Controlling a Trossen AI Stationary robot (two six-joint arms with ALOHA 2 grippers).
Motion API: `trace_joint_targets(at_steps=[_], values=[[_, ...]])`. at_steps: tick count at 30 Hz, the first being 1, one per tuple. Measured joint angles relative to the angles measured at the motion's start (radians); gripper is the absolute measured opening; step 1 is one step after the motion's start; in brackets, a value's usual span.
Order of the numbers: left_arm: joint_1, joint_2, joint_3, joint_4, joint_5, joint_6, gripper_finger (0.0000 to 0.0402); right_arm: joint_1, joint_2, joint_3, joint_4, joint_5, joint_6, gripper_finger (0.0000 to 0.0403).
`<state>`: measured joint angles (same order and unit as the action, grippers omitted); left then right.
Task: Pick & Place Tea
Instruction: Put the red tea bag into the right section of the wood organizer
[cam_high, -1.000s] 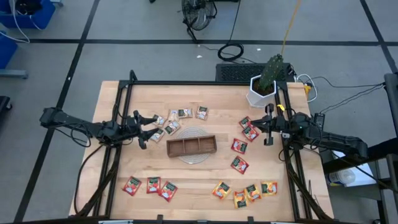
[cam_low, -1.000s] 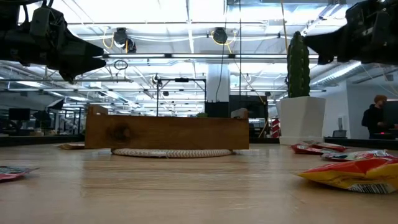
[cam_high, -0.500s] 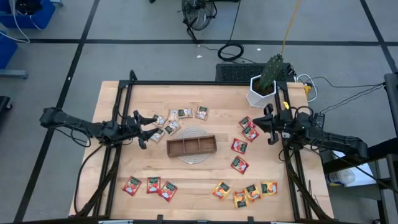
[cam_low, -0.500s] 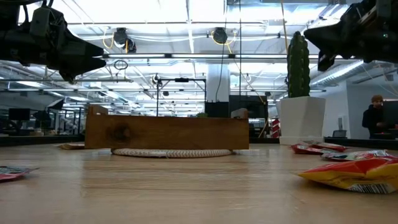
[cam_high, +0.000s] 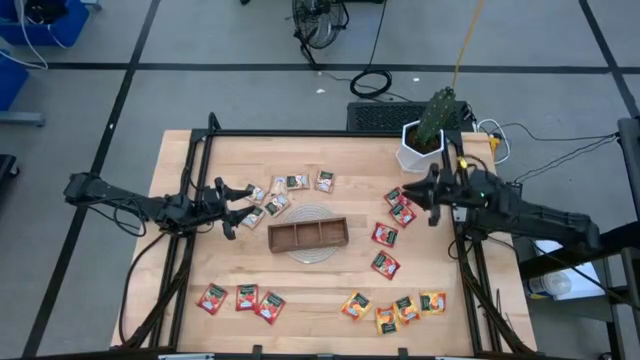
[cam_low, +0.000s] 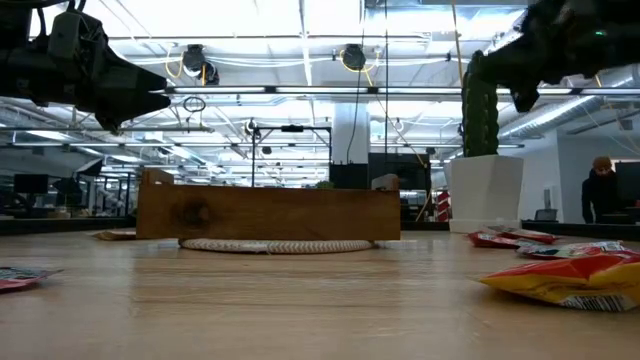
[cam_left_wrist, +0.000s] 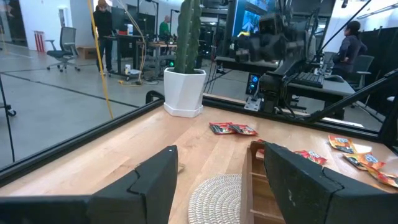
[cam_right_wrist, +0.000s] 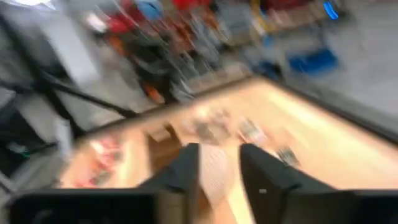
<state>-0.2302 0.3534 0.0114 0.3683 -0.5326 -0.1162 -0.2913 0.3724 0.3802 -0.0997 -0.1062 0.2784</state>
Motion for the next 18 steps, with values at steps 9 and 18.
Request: trace_joint_targets(at_steps=[9, 18], values=[[0.000, 0.000, 0.000, 0.001, 0.000, 0.000, 0.0239, 0.017, 0.555, 0.330, -0.458, 0.049, 0.096, 0.0273], [0.000, 0.000, 0.000, 0.002, 0.000, 0.000, 0.0239, 0.021, 0.875, 0.378, -0.687, 0.055, 0.323, 0.0258]])
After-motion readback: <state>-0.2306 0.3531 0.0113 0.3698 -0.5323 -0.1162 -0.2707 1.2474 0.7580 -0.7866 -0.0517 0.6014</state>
